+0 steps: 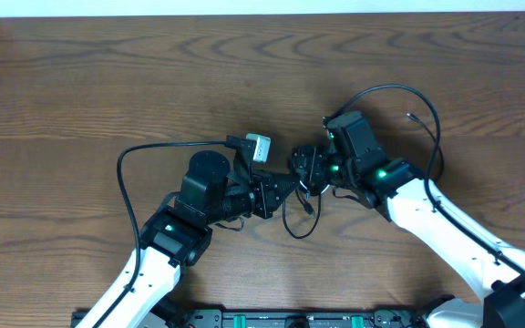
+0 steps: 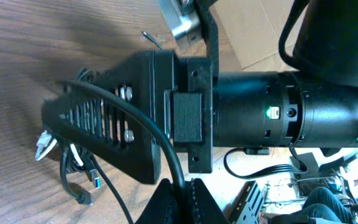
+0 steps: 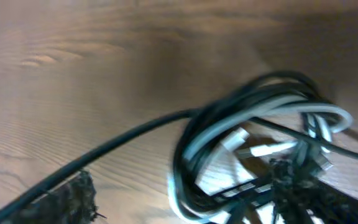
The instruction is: Untangle cables
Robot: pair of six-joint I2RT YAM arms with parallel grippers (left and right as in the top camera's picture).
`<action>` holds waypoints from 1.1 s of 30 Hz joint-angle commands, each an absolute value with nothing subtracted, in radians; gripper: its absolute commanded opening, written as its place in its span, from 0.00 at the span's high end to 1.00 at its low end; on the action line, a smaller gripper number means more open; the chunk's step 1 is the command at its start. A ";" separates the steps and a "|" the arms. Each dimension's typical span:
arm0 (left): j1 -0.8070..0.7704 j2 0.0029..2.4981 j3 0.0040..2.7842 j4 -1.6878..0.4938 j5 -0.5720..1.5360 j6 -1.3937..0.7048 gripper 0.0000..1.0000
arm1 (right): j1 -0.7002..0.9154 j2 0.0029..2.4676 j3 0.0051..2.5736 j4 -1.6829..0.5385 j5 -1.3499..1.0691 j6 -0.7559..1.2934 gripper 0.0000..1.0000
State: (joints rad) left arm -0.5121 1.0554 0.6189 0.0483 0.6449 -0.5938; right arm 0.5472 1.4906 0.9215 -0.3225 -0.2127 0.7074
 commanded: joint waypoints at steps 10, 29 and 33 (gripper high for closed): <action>-0.509 0.862 0.626 0.045 0.646 -0.569 0.92 | 0.568 1.645 0.934 -0.260 -0.134 0.860 0.55; -0.339 0.750 0.626 -0.278 0.310 -0.550 0.92 | 0.442 1.282 0.934 -0.344 -0.274 0.604 0.99; -0.312 0.750 0.626 -0.376 0.176 -0.551 0.92 | 0.393 1.172 0.934 -0.364 -0.336 0.540 0.99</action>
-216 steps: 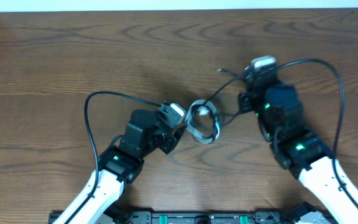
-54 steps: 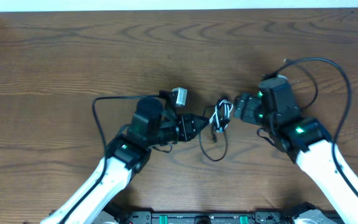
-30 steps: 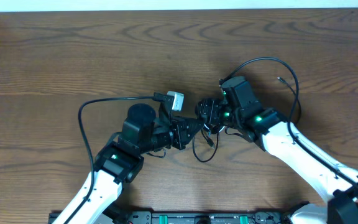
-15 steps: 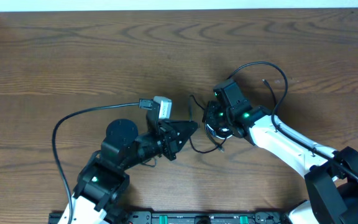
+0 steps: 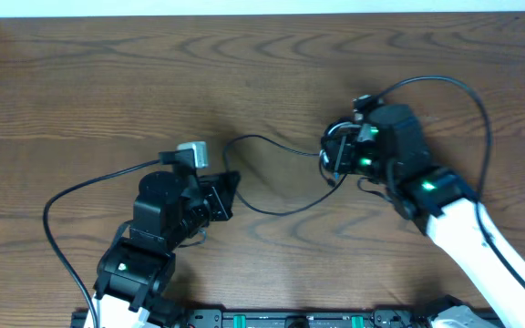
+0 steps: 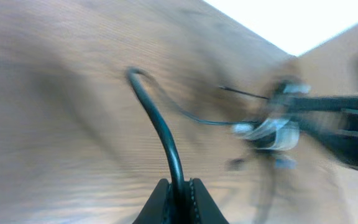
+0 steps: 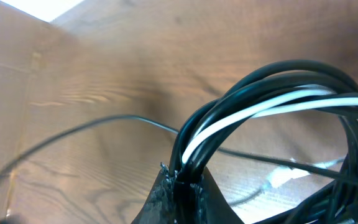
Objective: Untangle cables
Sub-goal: 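Release the coil onto the table and withdraw both grippers outward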
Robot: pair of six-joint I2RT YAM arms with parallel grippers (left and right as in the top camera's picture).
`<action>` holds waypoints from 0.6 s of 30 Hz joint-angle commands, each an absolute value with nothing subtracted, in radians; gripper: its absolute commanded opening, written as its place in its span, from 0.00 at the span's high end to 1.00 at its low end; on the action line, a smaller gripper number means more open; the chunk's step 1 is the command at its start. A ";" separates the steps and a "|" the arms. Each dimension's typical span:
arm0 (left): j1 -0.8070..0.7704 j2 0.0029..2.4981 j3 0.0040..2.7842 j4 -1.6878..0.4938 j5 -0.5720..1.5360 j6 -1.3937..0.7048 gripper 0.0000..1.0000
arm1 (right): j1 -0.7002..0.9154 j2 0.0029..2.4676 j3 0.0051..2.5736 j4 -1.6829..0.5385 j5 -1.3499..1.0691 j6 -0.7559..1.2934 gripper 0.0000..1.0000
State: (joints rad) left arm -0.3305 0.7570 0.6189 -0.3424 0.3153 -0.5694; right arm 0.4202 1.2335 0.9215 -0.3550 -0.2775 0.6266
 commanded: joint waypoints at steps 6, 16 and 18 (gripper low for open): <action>-0.257 0.750 0.626 -0.531 -0.167 -0.700 0.92 | 0.293 1.047 0.934 -0.449 -0.262 0.514 0.99; -0.134 0.750 0.626 -0.658 -0.363 -0.934 0.93 | 0.153 0.975 0.934 -0.599 -0.153 0.507 0.99; -0.134 0.750 0.626 -0.657 -0.309 -0.933 0.92 | 0.153 0.975 0.934 -0.600 -0.157 0.507 0.99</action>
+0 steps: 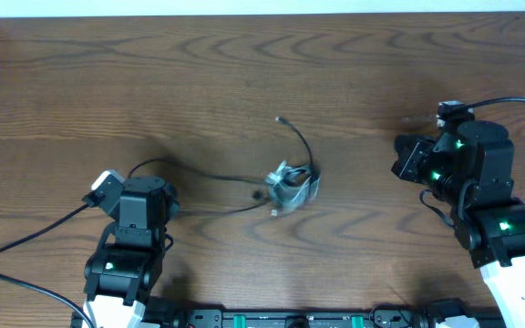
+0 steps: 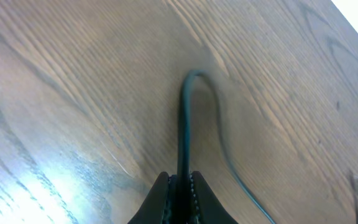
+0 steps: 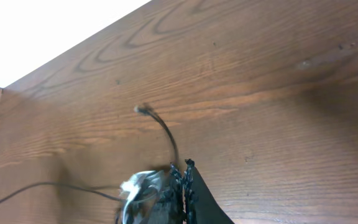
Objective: Untangle cables
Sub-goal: 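Release the coil onto the table and withdraw both grippers outward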
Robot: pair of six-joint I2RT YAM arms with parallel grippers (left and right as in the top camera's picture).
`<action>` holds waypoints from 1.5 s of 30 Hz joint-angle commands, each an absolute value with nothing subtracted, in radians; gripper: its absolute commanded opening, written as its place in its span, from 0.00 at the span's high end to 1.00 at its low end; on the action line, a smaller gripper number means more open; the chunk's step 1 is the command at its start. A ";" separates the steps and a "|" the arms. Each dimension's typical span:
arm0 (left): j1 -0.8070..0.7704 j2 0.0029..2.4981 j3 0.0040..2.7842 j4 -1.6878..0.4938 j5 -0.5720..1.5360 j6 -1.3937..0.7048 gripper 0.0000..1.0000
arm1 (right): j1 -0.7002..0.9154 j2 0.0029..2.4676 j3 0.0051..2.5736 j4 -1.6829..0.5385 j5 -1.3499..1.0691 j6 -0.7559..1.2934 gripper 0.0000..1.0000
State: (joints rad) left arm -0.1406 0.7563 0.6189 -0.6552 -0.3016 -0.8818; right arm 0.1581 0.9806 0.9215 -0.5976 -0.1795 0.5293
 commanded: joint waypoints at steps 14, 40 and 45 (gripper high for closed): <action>-0.137 0.750 0.626 -0.540 0.331 -0.552 0.48 | 0.201 1.066 0.934 -0.635 -0.244 0.508 0.99; -0.137 0.750 0.740 -0.803 -0.389 -0.999 0.07 | 0.207 1.115 0.933 -0.727 -0.237 0.506 0.97; -0.137 0.750 0.867 -0.783 -0.218 -0.890 0.07 | 0.207 1.115 0.933 -0.727 -0.237 0.507 0.97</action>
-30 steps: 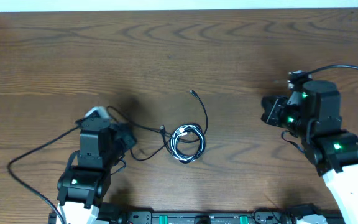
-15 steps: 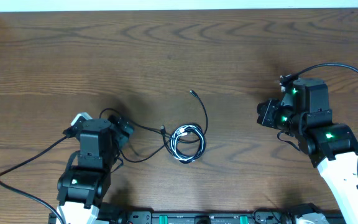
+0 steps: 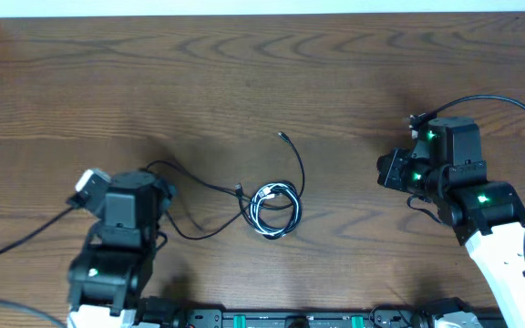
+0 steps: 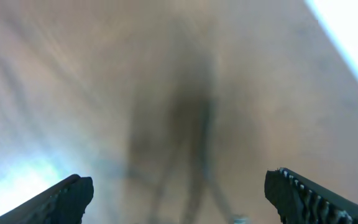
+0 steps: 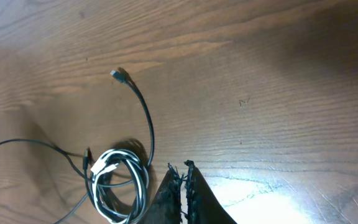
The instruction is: Untangle cables
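Observation:
A coil of black and white cables (image 3: pixel 274 209) lies on the wooden table (image 3: pixel 272 73) at the centre. One thin black cable (image 3: pixel 199 187) trails left from it toward my left gripper (image 3: pixel 160 193). Another arcs up to a plug end (image 3: pixel 282 137). In the blurred left wrist view my left gripper (image 4: pixel 179 198) stands wide open with nothing between its fingers; dark cable streaks lie ahead. My right gripper (image 3: pixel 386 171) is off to the coil's right. Its wrist view shows the right gripper (image 5: pixel 183 174) shut and empty, with the coil (image 5: pixel 118 180) and the plug end (image 5: pixel 118 74) ahead.
The arms' own thick black leads loop at the left (image 3: pixel 21 239) and the right (image 3: pixel 509 105). The table's far edge (image 3: pixel 262 13) runs along the top.
My left gripper has opened and let go of the thin black cable, which now lies slack on the table. The coil lies flat, slightly lower left. My right gripper sits a little further left, still shut.
Both grippers met at the tangle in the centre, the left shut on a black cable. Then they were apart, the right holding the coil, the cable stretched between. Then the coil lay mid-table, out of the right gripper. Now the left has also let go.

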Robot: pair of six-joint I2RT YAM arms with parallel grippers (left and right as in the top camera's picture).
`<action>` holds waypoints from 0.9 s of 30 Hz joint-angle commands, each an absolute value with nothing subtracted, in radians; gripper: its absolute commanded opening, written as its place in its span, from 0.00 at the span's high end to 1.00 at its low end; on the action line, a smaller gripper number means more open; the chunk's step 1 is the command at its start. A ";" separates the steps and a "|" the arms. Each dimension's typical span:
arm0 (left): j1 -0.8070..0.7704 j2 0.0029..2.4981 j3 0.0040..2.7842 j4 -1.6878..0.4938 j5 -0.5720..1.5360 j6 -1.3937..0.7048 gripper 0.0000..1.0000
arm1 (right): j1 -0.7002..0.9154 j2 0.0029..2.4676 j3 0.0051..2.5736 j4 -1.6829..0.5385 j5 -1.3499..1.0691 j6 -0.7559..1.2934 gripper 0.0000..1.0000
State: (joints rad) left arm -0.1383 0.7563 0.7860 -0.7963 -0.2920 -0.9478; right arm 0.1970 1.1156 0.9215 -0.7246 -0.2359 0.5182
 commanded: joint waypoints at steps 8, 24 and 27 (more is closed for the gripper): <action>-0.165 0.789 0.892 -0.678 0.018 -0.951 0.07 | 0.211 1.132 0.929 -0.722 -0.234 0.507 0.97; -0.485 1.279 0.892 -0.598 0.057 -1.308 0.27 | 0.211 1.229 0.902 -0.723 -0.235 0.525 0.98; -0.492 1.388 0.891 -0.645 0.060 -1.521 0.27 | 0.211 1.229 0.894 -0.723 -0.235 0.525 0.98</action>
